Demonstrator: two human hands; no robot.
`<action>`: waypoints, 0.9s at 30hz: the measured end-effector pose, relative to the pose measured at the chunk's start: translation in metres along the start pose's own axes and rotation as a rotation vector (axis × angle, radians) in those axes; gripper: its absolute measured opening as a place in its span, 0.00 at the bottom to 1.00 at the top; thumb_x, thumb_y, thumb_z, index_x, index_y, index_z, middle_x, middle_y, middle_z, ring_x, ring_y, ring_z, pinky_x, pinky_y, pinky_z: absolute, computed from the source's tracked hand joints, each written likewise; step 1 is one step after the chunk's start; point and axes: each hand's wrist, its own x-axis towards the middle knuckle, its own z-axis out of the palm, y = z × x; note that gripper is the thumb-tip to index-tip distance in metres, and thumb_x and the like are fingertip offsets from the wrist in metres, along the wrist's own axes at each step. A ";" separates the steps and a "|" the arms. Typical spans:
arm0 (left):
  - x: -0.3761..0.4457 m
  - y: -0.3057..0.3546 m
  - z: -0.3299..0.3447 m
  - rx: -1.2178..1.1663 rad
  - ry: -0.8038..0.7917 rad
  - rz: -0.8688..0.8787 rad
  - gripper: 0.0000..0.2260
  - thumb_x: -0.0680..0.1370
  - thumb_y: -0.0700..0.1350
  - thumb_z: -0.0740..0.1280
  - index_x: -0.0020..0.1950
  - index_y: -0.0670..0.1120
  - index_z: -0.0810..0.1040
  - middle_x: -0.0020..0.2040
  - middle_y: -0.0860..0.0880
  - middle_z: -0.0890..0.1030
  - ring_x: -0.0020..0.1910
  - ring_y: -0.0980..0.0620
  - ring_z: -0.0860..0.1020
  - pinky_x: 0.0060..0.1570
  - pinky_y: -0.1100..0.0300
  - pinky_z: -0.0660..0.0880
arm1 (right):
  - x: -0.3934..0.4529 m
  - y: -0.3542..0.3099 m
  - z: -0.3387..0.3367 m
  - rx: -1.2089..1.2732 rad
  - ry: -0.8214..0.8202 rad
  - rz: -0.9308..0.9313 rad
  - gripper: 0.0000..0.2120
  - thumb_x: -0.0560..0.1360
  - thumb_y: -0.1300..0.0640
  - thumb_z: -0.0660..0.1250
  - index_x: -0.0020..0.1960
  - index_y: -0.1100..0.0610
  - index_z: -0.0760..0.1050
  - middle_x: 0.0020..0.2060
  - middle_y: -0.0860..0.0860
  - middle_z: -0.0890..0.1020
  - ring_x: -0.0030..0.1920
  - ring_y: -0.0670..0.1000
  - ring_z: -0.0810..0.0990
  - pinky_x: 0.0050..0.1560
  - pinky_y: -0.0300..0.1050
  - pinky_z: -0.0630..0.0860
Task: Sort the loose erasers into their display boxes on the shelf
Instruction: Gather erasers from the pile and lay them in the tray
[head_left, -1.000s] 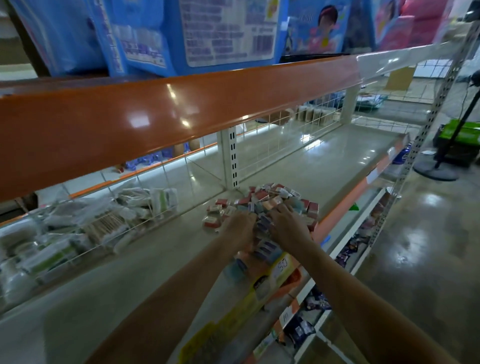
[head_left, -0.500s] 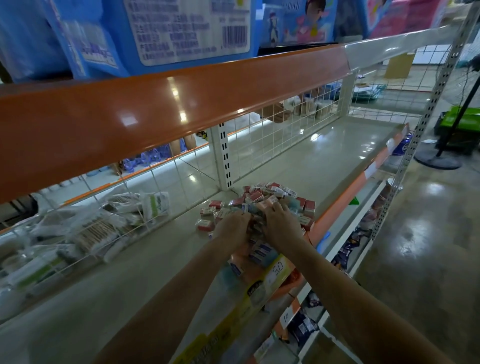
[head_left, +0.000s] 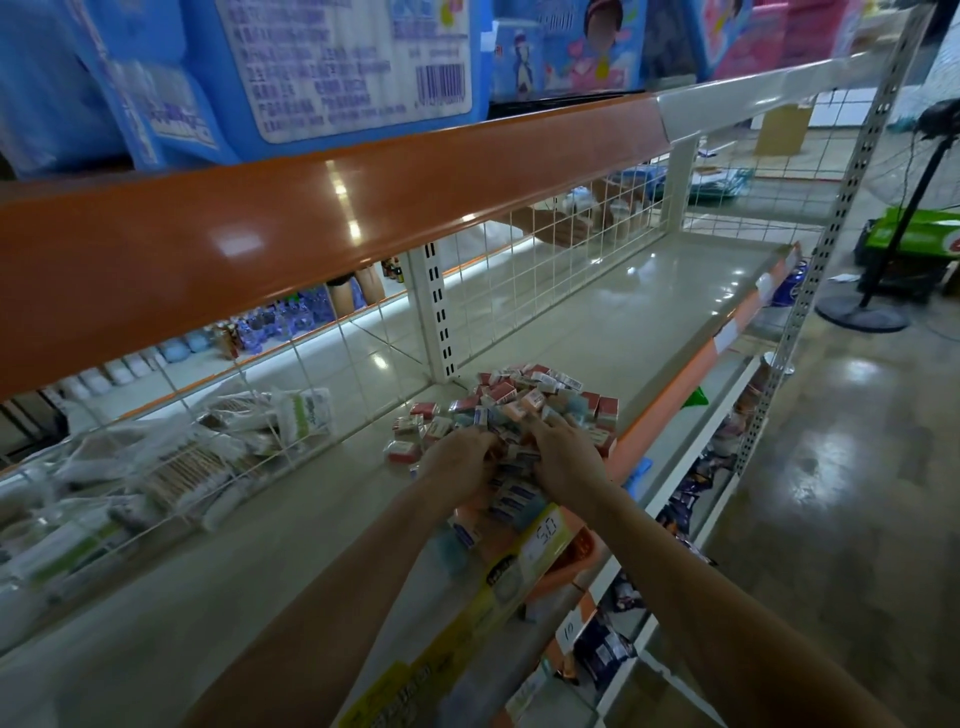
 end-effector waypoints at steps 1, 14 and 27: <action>-0.002 -0.001 -0.001 -0.009 0.013 0.008 0.13 0.79 0.44 0.61 0.62 0.48 0.75 0.60 0.48 0.77 0.57 0.48 0.75 0.53 0.54 0.74 | -0.001 0.000 -0.001 0.014 -0.005 -0.004 0.22 0.75 0.65 0.60 0.69 0.60 0.66 0.65 0.56 0.71 0.63 0.58 0.68 0.62 0.48 0.66; -0.096 -0.048 -0.059 -0.077 0.216 -0.098 0.08 0.74 0.47 0.68 0.52 0.48 0.80 0.49 0.47 0.82 0.48 0.47 0.79 0.45 0.56 0.74 | -0.012 -0.056 -0.001 0.345 0.033 -0.165 0.13 0.71 0.57 0.72 0.54 0.59 0.78 0.48 0.52 0.79 0.46 0.50 0.78 0.45 0.39 0.73; -0.296 -0.123 -0.112 0.000 0.251 -0.496 0.07 0.76 0.51 0.66 0.52 0.54 0.79 0.46 0.58 0.77 0.43 0.58 0.75 0.40 0.63 0.67 | -0.060 -0.226 0.014 0.608 -0.133 -0.469 0.11 0.67 0.60 0.75 0.45 0.50 0.76 0.37 0.41 0.73 0.36 0.37 0.74 0.38 0.24 0.66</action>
